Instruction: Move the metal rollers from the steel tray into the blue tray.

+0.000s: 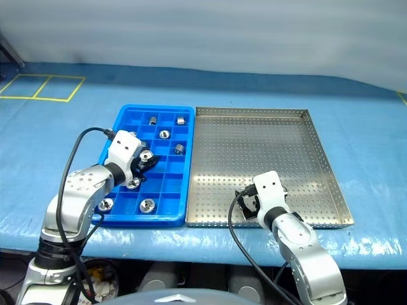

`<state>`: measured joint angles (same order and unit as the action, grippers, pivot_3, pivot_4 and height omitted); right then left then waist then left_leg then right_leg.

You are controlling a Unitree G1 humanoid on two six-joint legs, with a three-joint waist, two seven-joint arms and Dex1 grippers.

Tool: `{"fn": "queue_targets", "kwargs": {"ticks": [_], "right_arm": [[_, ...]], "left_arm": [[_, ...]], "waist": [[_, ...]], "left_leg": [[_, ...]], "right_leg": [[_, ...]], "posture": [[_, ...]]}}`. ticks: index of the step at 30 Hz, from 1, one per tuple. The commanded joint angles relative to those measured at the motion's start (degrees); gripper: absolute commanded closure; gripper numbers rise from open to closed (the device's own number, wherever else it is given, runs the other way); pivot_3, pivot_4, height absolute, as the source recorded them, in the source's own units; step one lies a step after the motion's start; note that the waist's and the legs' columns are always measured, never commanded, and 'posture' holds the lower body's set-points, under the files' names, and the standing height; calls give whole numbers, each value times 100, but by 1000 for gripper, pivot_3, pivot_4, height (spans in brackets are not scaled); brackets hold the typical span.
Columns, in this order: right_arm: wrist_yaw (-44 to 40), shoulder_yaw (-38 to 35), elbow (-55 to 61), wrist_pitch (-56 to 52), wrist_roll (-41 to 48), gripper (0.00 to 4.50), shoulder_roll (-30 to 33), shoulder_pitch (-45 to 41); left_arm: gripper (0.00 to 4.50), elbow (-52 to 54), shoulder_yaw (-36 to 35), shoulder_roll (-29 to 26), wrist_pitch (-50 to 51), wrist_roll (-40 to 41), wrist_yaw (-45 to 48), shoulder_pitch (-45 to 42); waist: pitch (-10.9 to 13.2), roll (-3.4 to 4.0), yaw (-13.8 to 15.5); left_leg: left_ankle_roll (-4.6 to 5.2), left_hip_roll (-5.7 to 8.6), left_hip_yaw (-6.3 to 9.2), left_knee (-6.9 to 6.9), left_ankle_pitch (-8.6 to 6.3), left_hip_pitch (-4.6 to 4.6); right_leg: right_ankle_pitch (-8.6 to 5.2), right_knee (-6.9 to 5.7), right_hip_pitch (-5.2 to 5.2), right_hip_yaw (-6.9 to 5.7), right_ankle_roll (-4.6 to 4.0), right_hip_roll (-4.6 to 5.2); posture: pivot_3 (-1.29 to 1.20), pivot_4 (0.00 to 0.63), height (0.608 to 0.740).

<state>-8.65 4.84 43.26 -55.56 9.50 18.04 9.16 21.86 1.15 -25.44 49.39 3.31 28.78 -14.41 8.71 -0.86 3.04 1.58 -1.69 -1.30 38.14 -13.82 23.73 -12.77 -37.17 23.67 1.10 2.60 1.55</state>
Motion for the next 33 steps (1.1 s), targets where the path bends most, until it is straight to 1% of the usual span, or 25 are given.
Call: {"fn": "queue_targets", "kwargs": {"ticks": [1,7,8,12,13,15,16,17,20,22,24,33], "right_arm": [[18,-83,175,54,-25,0,4,15],[87,-108,271,34,-43,0,-28,108],[83,-121,264,43,-46,0,-23,116],[105,-146,295,35,-59,0,-24,150],[111,-148,305,31,-61,0,-20,158],[131,-164,342,17,-48,0,-32,173],[146,-173,362,10,-46,0,-38,190],[159,-177,384,3,-45,0,-43,207],[182,-203,462,-20,-44,0,-49,261],[204,-236,526,-27,-40,0,-69,303],[225,-278,566,-20,-36,0,-99,339],[354,-499,767,22,-87,0,-163,529]], "left_arm": [[2777,-128,74,-13,-142,49,-43,-33],[2777,-415,175,10,-182,118,3,-55],[2777,-441,200,14,-183,120,5,-64],[2777,-554,235,37,-208,205,32,-96],[2033,-559,251,30,-210,213,26,-101],[1553,-519,230,35,-181,278,41,-115],[1185,-476,190,22,-164,310,46,-122],[946,-425,140,11,-176,338,50,-127],[15,-207,-82,51,-252,515,97,-194],[15,-18,-287,104,-296,767,207,-308],[15,62,-341,85,-391,934,307,-431],[15,-380,401,159,-934,1004,699,-1071]], "waist": [[0,0,1],[0,0,2],[0,0,1],[0,0,-38],[0,0,-44],[-3,4,-29],[-3,5,-23],[-3,4,-17],[-3,4,-18],[-3,2,-21],[-1,-1,-32],[-2,0,-126]], "left_leg": [[0,0,0,-1,0,0],[0,-1,0,-2,0,1],[0,-1,0,-2,0,0],[0,-1,-1,-1,0,-1],[0,-1,-1,-2,0,-1],[0,0,-1,-1,0,-1],[1,1,0,-1,1,-2],[3,1,1,0,2,-2],[5,6,0,2,3,1],[6,7,1,2,3,6],[7,7,1,1,3,8],[6,7,-3,-5,3,4]], "right_leg": [[0,0,0,0,0,-1],[-1,0,1,0,-1,0],[-1,1,1,0,-1,0],[-1,1,0,0,-1,1],[-1,1,0,1,-1,2],[-1,1,0,0,-1,2],[-1,0,-3,-1,-1,5],[-1,0,-3,-2,-1,6],[-1,3,-3,-2,0,13],[1,7,-1,-3,1,15],[2,11,-1,-4,2,16],[1,11,-1,-1,2,8]], "posture": [[184,150,740],[184,150,740],[133,150,740],[128,150,740],[124,150,740],[118,150,740],[118,150,740],[118,150,740],[107,150,740],[107,150,740],[107,150,740],[37,150,740]]}}
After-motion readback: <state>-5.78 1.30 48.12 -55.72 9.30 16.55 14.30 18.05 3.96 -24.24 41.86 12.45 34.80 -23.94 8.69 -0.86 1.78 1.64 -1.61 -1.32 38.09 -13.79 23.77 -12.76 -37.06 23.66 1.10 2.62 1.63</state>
